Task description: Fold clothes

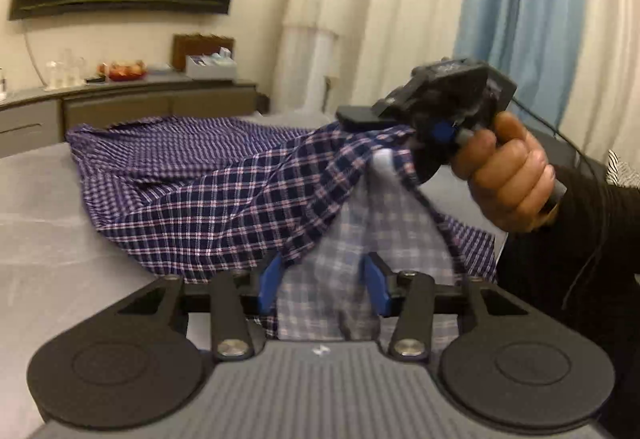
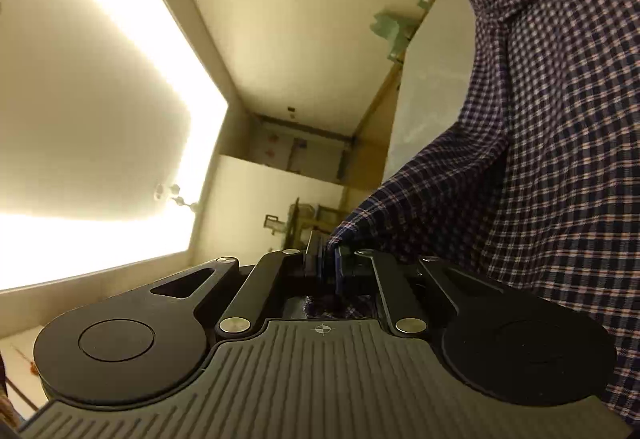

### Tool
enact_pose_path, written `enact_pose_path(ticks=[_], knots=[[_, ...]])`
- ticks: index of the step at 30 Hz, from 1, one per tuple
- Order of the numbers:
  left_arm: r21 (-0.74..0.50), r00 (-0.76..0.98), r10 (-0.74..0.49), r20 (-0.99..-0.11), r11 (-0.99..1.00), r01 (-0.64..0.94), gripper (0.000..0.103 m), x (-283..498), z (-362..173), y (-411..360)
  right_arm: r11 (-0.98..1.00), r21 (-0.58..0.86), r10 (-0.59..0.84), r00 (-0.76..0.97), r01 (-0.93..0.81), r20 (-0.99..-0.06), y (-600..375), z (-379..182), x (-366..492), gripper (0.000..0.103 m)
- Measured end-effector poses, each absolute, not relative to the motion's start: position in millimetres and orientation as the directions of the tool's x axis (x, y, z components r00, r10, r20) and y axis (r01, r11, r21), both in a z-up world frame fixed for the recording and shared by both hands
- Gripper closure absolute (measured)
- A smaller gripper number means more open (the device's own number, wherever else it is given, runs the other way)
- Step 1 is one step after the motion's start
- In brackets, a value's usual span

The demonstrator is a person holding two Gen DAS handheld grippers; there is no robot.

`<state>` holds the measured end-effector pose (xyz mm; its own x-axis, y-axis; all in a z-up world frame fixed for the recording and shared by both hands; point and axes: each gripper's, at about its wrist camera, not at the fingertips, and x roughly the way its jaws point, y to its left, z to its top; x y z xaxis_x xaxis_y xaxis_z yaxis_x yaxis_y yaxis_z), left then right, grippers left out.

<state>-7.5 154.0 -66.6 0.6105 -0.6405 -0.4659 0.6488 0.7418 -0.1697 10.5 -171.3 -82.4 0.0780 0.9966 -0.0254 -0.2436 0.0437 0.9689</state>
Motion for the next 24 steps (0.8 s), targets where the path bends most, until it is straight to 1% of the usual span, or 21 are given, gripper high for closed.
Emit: enact_pose_path(ticks=[2, 7, 10, 11, 12, 13, 14, 15, 19, 22, 24], knots=[[-0.197, 0.586, -0.659, -0.470, 0.726, 0.659, 0.060, 4.3, -73.9, 160.4, 0.051, 0.970, 0.996, 0.083, -0.239, -0.032, -171.5, -86.7, 11.9, 0.093], [-0.290, 0.553, -0.707, -0.441, 0.696, 0.657, 0.060, 15.0, -83.8, 183.2, 0.050, 0.971, 0.995, 0.092, -0.235, -0.029, -174.6, -86.1, 17.9, 0.093], [-0.347, 0.498, -0.755, -0.427, 0.646, 0.680, 0.061, 23.7, -88.0, 183.6, 0.049, 0.971, 0.995, 0.095, -0.232, -0.027, -174.9, -84.9, 21.3, 0.093], [-0.372, 0.469, -0.777, -0.420, 0.619, 0.692, 0.063, 24.4, -89.2, 182.6, 0.050, 0.972, 0.995, 0.098, -0.230, -0.028, -175.4, -84.6, 22.3, 0.093], [-0.394, 0.434, -0.800, -0.414, 0.587, 0.707, 0.070, 23.7, -90.6, 180.2, 0.051, 0.972, 0.994, 0.101, -0.229, -0.029, -174.6, -84.9, 24.0, 0.093], [-0.408, 0.401, -0.820, -0.409, 0.557, 0.724, 0.075, 19.4, -91.2, 176.1, 0.053, 0.972, 0.994, 0.104, -0.227, -0.030, -173.8, -85.2, 25.7, 0.093], [-0.416, 0.371, -0.837, -0.403, 0.528, 0.740, 0.083, 12.0, -90.0, 170.8, 0.054, 0.973, 0.994, 0.106, -0.226, -0.030, -173.1, -85.3, 27.4, 0.093], [-0.421, 0.350, -0.849, -0.396, 0.507, 0.753, 0.084, 3.8, -87.4, 165.6, 0.052, 0.973, 0.994, 0.107, -0.224, -0.029, -172.5, -84.8, 28.6, 0.093], [-0.408, 0.320, -0.877, -0.357, 0.455, 0.791, 0.084, -50.5, -73.6, 148.1, 0.037, 0.971, 0.996, 0.092, -0.238, -0.015, -162.9, -79.3, 32.0, 0.093], [-0.389, 0.369, -0.871, -0.324, 0.478, 0.788, 0.079, -89.4, -64.6, 145.3, 0.021, 0.966, 0.998, 0.054, -0.257, -0.007, -150.3, -72.5, 24.9, 0.093], [-0.391, 0.406, -0.860, -0.310, 0.505, 0.770, 0.077, -110.4, -60.1, 149.9, 0.027, 0.963, 0.999, 0.026, -0.267, -0.020, -135.7, -73.0, 17.6, 0.093]])
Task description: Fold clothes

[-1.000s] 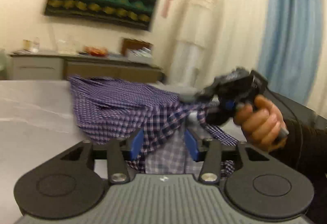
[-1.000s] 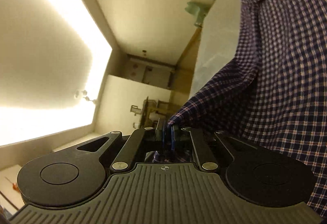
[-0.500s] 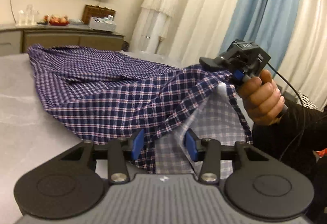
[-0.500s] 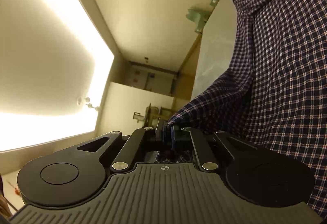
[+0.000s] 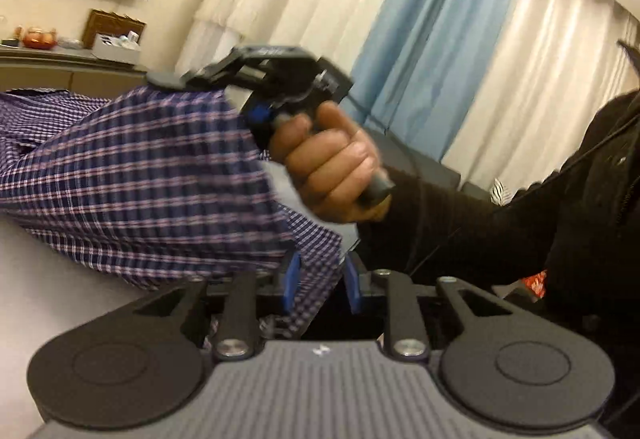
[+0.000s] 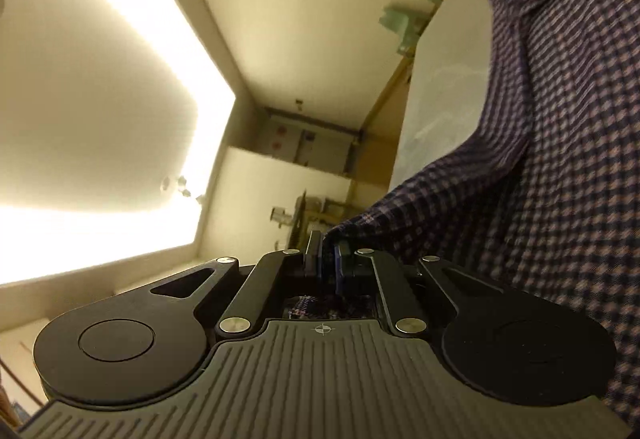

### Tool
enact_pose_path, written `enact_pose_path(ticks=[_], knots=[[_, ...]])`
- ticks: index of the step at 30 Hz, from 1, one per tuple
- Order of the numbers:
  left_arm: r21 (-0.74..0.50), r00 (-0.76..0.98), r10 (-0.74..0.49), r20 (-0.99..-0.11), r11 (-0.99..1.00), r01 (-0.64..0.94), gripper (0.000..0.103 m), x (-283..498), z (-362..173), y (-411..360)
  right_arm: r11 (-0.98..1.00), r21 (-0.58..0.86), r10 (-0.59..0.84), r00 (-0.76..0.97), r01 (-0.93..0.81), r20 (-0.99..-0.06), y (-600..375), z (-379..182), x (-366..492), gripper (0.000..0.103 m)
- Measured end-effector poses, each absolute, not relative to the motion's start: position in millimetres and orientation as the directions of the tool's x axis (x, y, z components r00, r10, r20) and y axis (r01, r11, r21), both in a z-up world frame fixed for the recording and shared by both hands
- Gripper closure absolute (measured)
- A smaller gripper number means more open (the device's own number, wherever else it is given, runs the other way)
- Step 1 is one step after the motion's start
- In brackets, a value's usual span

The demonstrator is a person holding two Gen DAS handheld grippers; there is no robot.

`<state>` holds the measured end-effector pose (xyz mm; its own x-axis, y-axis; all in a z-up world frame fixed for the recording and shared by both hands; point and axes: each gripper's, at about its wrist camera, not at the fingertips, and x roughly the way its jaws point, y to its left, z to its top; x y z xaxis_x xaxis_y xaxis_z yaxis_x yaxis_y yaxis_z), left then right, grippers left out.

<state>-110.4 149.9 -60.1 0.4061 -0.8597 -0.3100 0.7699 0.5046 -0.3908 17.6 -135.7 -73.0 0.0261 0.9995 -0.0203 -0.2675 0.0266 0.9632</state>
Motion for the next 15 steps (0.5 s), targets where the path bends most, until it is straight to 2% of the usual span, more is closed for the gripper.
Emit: enact_pose_path(ticks=[2, 4, 6, 7, 8, 10, 11, 15], knots=[[-0.375, 0.457, -0.831, -0.318, 0.553, 0.744, 0.075, -126.2, -56.7, 153.0, 0.036, 0.962, 0.999, -0.002, -0.272, -0.038, -120.4, -75.8, 10.4, 0.093], [-0.375, 0.505, -0.797, -0.331, 0.602, 0.705, 0.066, -134.0, -55.9, 156.4, 0.052, 0.960, 0.998, -0.021, -0.274, -0.060, -103.4, -80.1, 4.2, 0.093], [-0.375, 0.563, -0.749, -0.349, 0.662, 0.649, 0.046, -139.4, -55.9, 159.4, 0.061, 0.958, 0.997, -0.029, -0.279, -0.072, -87.7, -81.6, 0.6, 0.092], [-0.373, 0.604, -0.705, -0.372, 0.710, 0.598, 0.043, -139.2, -56.9, 160.1, 0.066, 0.957, 0.997, -0.029, -0.282, -0.077, -81.2, -81.0, -0.2, 0.091], [-0.371, 0.646, -0.651, -0.399, 0.759, 0.535, 0.039, -138.4, -58.3, 161.0, 0.071, 0.956, 0.996, -0.027, -0.285, -0.082, -77.6, -80.3, -1.2, 0.088], [-0.392, 0.699, -0.572, -0.428, 0.815, 0.427, 0.031, -141.4, -63.7, 168.3, 0.076, 0.955, 0.996, -0.016, -0.288, -0.084, -74.9, -78.2, -2.4, 0.064], [-0.412, 0.716, -0.547, -0.434, 0.827, 0.382, 0.027, -140.5, -66.9, 171.6, 0.079, 0.955, 0.996, -0.009, -0.287, -0.085, -75.7, -76.7, -2.4, 0.048], [-0.467, 0.732, -0.479, -0.485, 0.849, 0.247, 0.023, -117.6, -80.9, 169.7, 0.108, 0.946, 0.994, 0.026, -0.304, -0.105, -85.5, -69.6, -2.4, 0.044]])
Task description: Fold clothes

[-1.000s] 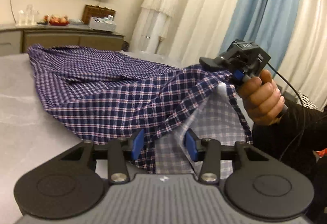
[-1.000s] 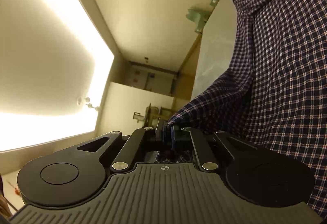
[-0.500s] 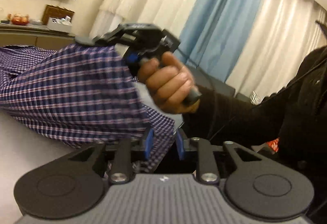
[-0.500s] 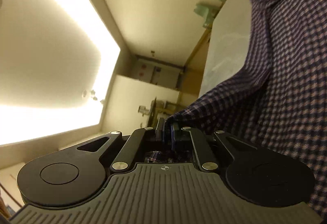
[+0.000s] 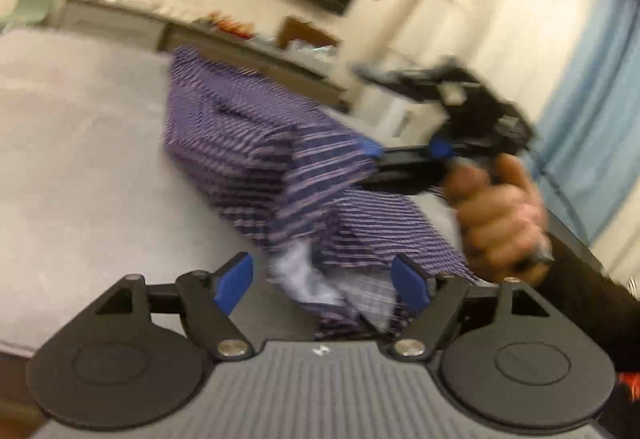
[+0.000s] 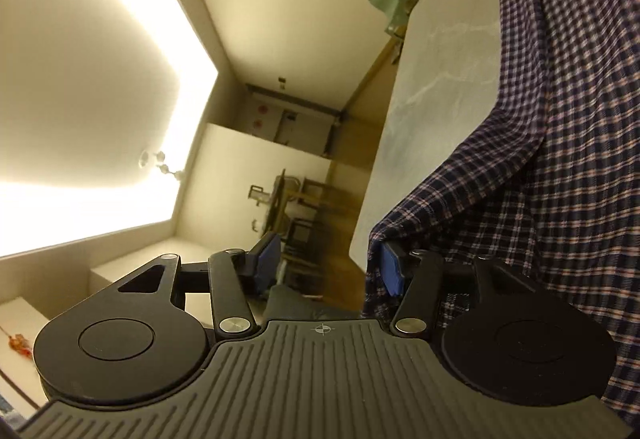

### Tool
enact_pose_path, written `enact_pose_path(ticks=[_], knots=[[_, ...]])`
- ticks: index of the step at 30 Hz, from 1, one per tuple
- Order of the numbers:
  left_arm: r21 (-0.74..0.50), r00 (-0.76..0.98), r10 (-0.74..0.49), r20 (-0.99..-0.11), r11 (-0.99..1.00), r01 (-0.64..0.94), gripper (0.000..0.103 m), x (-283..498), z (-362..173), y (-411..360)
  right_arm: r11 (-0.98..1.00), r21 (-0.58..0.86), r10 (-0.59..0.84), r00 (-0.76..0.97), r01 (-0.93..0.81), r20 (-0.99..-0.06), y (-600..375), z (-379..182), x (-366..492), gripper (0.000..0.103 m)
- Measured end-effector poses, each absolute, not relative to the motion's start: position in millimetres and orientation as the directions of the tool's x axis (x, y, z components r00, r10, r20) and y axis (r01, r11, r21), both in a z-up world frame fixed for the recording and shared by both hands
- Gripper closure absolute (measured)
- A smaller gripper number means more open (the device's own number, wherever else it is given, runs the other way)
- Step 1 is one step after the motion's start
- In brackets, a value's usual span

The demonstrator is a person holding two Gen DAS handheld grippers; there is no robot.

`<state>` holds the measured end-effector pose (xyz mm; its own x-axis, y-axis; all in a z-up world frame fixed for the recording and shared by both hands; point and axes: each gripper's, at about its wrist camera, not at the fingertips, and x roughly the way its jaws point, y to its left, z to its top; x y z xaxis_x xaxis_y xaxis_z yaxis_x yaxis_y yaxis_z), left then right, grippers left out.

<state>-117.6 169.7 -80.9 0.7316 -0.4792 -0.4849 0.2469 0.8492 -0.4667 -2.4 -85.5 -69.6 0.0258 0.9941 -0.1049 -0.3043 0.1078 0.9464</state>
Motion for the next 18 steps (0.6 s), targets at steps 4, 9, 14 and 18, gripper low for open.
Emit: enact_pose_path(ticks=[4, 9, 14, 18], knots=[[-0.467, 0.733, -0.426, -0.530, 0.868, 0.167, 0.023, -107.2, -92.1, 175.1, 0.201, 0.906, 0.978, 0.121, -0.371, -0.167, -117.2, -59.5, -3.0, 0.038], [-0.423, 0.738, -0.411, -0.535, 0.887, 0.187, 0.023, -95.0, -93.3, 158.9, 0.238, 0.898, 0.968, 0.165, -0.371, -0.189, -133.6, -65.8, -3.4, 0.037], [-0.418, 0.721, -0.387, -0.575, 0.896, 0.148, 0.042, -92.9, -99.7, 150.2, 0.273, 0.873, 0.962, 0.124, -0.404, -0.244, -113.5, -67.5, -11.9, 0.038], [-0.458, 0.767, -0.338, -0.545, 0.887, 0.065, 0.047, -108.8, -93.2, 164.1, 0.364, 0.783, 0.932, 0.191, -0.505, -0.310, -129.0, -51.0, -36.4, 0.038]])
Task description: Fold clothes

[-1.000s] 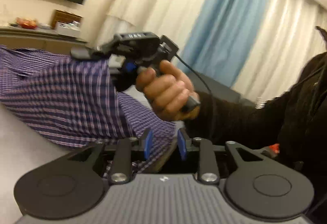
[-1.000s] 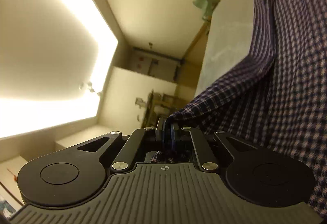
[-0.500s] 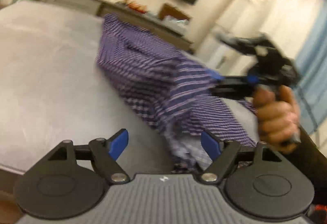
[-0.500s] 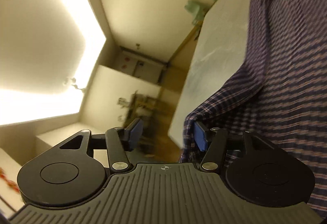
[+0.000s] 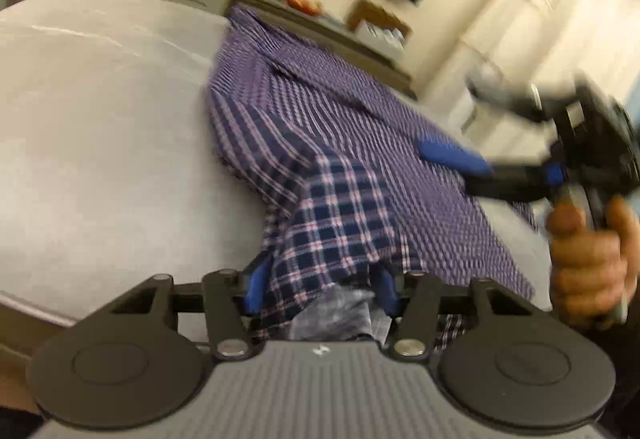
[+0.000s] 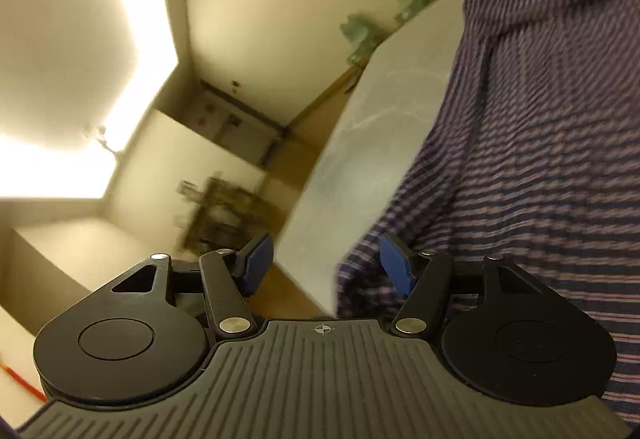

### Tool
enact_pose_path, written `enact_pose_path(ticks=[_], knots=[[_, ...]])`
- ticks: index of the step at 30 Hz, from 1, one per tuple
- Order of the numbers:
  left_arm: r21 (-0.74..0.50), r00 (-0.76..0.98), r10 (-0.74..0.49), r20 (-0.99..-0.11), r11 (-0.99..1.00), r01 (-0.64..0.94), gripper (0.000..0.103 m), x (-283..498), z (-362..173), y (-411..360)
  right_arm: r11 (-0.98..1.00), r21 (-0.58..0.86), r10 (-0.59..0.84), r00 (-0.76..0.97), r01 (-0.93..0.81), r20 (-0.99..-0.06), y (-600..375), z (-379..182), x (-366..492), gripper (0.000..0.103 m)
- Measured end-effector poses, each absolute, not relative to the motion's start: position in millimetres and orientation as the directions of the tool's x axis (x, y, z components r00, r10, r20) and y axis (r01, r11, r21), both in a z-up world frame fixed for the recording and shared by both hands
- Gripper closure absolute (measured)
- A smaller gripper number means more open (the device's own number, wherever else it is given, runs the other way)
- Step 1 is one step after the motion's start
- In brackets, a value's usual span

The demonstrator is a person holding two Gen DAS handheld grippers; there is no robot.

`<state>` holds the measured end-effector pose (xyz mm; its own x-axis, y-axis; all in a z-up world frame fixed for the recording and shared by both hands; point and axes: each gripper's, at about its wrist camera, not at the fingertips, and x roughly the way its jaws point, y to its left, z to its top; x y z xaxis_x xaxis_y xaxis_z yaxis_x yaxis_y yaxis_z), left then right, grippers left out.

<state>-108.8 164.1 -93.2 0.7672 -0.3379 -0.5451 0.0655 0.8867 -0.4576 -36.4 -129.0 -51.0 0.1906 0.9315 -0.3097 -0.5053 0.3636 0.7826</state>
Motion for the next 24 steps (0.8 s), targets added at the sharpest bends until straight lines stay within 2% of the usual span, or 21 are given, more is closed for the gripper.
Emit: enact_pose_path(ticks=[3, 6, 8, 10, 11, 12, 14, 17, 20, 22, 24], knots=[[-0.423, 0.802, -0.285, -0.525, 0.905, 0.044, 0.033, -114.5, -80.4, 170.3, 0.494, 0.620, 0.865, 0.273, -0.610, -0.421, -140.0, -48.3, -71.6, 0.038], [-0.226, 0.800, -0.215, -0.561, 0.969, 0.102, 0.023, -108.0, -70.7, 145.0, 0.581, 0.437, 0.785, 0.331, -0.687, -0.523, -131.5, -58.8, -112.2, 0.038], [-0.074, 0.799, -0.152, -0.582, 0.988, 0.134, 0.023, -101.3, -71.9, 123.1, 0.594, 0.366, 0.751, 0.331, -0.716, -0.571, -117.8, -70.7, -134.9, 0.040], [0.002, 0.795, -0.066, -0.603, 0.996, 0.085, 0.058, -96.6, -75.9, 117.5, 0.594, 0.299, 0.727, 0.340, -0.747, -0.597, -106.4, -76.6, -156.4, 0.044], [-0.049, 0.787, -0.058, -0.615, 0.998, 0.035, 0.091, -97.0, -76.3, 128.1, 0.594, 0.263, 0.717, 0.352, -0.760, -0.601, -101.6, -78.7, -165.2, 0.045], [-0.158, 0.786, -0.090, -0.611, 0.987, -0.010, 0.096, -98.7, -74.5, 145.3, 0.589, 0.238, 0.713, 0.358, -0.773, -0.603, -94.5, -79.8, -171.2, 0.050], [-0.369, 0.805, -0.170, -0.569, 0.927, -0.065, 0.096, -106.2, -68.7, 181.2, 0.576, 0.185, 0.704, 0.369, -0.796, -0.606, -79.9, -82.3, -183.3, 0.058], [-0.561, 0.817, -0.266, -0.511, 0.824, -0.083, 0.097, -110.0, -56.9, 209.9, 0.555, 0.071, 0.678, 0.400, -0.829, -0.616, -49.4, -92.9, -199.5, 0.058], [-0.654, 0.819, -0.335, -0.466, 0.753, -0.064, 0.098, -105.1, -42.9, 216.0, 0.564, -0.056, 0.643, 0.480, -0.824, -0.597, -24.4, -103.9, -214.7, 0.056], [-0.675, 0.818, -0.355, -0.454, 0.735, -0.056, 0.098, -102.4, -34.0, 212.5, 0.594, -0.157, 0.603, 0.566, -0.789, -0.562, -10.5, -107.5, -223.0, 0.053], [-0.690, 0.815, -0.370, -0.446, 0.723, -0.049, 0.098, -99.7, -27.7, 208.6, 0.642, -0.255, 0.552, 0.667, -0.723, -0.501, -1.7, -107.1, -227.5, 0.041]])
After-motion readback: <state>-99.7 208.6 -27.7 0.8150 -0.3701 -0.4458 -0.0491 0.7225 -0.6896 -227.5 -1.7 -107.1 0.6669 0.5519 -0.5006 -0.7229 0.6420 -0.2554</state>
